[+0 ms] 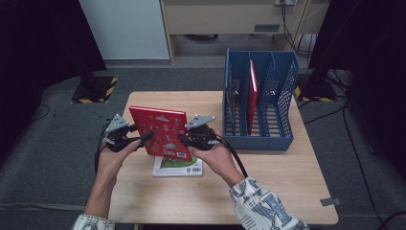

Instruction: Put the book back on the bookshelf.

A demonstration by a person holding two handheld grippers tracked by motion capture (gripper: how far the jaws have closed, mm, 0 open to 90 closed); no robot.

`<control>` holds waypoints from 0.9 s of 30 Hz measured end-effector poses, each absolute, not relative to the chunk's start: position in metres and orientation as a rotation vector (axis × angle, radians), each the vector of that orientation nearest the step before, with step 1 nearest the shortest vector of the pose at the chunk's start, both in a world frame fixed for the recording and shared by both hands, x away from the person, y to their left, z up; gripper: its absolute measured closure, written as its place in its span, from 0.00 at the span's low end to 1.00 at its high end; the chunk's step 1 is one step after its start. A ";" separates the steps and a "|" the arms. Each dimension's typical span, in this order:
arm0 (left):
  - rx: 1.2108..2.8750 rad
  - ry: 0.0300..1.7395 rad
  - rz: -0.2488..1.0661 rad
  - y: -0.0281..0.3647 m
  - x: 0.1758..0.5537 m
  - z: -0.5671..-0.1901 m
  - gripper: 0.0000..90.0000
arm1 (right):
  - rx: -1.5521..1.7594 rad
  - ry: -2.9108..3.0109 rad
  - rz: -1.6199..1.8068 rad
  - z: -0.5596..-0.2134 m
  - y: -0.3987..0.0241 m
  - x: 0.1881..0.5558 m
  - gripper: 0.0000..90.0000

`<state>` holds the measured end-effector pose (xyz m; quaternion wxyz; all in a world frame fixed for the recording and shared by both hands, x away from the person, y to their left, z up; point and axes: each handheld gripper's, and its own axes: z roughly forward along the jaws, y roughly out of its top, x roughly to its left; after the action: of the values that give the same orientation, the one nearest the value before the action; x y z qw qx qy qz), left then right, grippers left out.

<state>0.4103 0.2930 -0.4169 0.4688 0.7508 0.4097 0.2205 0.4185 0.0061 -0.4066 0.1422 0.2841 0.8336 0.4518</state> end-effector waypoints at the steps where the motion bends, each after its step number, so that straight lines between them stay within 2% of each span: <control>1: 1.841 1.006 0.539 0.293 0.410 -0.417 0.34 | 0.816 2.405 1.304 -0.407 0.006 0.417 0.73; 14: 1.825 0.994 0.516 0.295 0.406 -0.421 0.32 | 0.758 2.434 1.393 -0.405 0.010 0.412 0.69; 27: 1.830 0.993 0.522 0.295 0.404 -0.421 0.31 | 0.742 2.406 1.444 -0.395 0.014 0.414 0.77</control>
<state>0.4045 0.2948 -0.4207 0.4772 0.7491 0.4067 0.2139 0.4141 0.0143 -0.3950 0.1191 0.2536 0.8231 0.4940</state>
